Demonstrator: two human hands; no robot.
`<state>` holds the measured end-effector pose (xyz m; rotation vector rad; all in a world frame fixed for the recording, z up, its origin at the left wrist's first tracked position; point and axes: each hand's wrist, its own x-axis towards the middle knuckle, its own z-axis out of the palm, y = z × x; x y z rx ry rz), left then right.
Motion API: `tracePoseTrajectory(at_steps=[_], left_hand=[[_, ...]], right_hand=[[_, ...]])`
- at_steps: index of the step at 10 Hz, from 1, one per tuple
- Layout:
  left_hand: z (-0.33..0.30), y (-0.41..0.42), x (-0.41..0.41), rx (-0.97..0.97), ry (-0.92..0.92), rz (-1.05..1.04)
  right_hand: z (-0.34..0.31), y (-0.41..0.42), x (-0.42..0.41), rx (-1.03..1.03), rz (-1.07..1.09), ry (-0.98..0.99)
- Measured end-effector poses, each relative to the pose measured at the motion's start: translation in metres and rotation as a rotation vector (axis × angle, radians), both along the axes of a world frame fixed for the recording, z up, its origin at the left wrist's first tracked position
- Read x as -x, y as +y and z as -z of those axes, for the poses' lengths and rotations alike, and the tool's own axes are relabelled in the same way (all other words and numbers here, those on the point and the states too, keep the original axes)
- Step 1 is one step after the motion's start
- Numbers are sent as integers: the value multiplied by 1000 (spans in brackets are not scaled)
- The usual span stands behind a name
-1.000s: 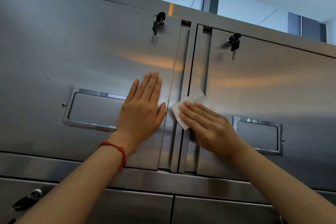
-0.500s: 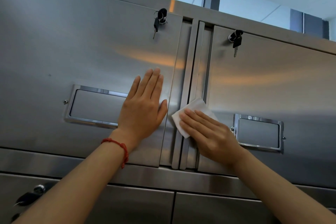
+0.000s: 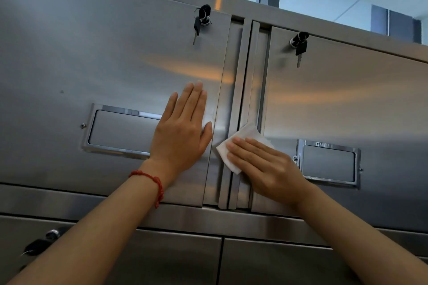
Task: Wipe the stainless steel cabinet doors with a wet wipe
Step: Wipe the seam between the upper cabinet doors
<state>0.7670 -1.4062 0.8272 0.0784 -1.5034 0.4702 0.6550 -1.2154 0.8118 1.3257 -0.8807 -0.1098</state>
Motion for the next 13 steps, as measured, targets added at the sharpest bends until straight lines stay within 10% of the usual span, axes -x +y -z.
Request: tracePoseTrajectory(at_steps=[13], left_hand=[[0, 0, 1, 8, 6, 5]], right_hand=[[-8, -7, 2, 45, -61, -2]])
